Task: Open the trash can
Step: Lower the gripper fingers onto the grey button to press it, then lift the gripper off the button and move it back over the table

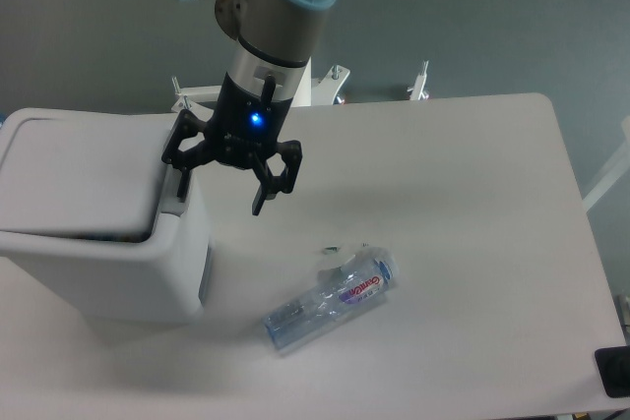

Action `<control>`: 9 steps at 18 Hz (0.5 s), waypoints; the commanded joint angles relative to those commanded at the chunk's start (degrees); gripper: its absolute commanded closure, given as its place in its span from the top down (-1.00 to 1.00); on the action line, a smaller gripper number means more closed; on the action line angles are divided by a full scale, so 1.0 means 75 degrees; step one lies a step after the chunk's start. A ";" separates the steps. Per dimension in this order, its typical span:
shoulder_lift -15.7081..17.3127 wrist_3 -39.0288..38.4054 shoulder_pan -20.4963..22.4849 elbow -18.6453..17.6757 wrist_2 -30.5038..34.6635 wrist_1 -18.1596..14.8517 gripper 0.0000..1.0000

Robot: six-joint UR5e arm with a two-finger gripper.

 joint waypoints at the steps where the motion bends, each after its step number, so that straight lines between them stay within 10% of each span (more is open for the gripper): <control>1: 0.0000 0.0000 0.0000 0.0000 0.0012 0.0000 1.00; 9: -0.0035 0.0012 0.0023 0.0245 0.0023 -0.0023 1.00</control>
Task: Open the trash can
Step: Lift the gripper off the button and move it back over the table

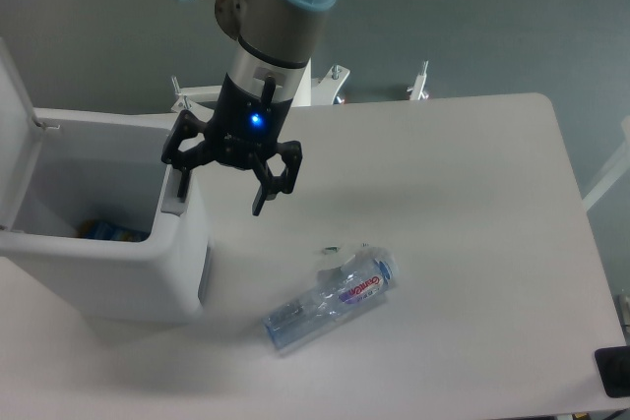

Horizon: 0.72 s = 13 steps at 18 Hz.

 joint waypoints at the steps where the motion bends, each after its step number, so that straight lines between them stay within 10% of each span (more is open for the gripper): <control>1: 0.0000 0.0000 0.0070 0.0082 0.0000 0.0046 1.00; 13: -0.0714 0.2001 0.1522 0.0224 0.1382 0.1067 1.00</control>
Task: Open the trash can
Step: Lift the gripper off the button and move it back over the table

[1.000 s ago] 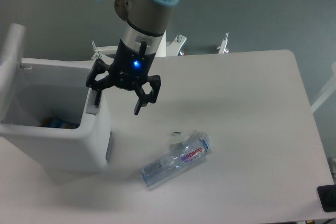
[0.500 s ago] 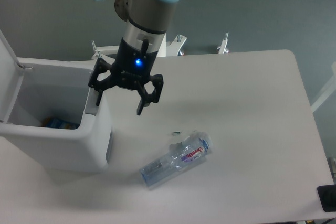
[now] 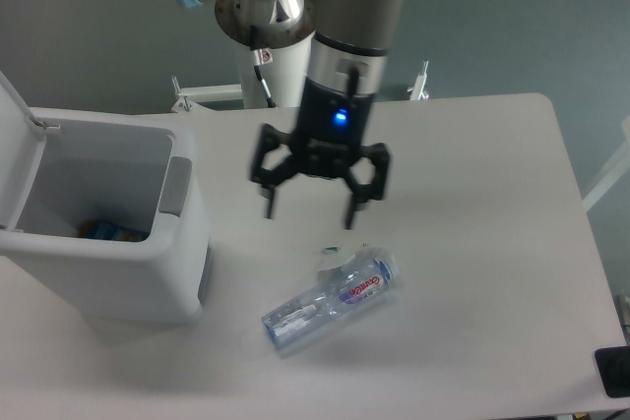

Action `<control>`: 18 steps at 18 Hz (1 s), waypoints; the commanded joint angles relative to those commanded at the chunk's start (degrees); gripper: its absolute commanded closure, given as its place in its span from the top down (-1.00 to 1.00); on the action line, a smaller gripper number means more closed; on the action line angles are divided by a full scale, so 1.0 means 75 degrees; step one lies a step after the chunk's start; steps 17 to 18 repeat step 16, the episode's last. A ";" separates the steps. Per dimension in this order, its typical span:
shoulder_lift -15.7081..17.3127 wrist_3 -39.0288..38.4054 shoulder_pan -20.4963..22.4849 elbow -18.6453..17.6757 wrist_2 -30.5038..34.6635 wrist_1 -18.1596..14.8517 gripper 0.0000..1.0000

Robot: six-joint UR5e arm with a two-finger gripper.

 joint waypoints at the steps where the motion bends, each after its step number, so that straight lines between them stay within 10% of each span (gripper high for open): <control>1: -0.0129 0.0339 0.0106 0.0012 0.0129 0.0000 1.00; 11: -0.1008 0.4196 0.0692 0.0187 0.1652 0.0000 1.00; 18: -0.1173 0.4386 0.0880 0.0117 0.1992 0.0000 1.00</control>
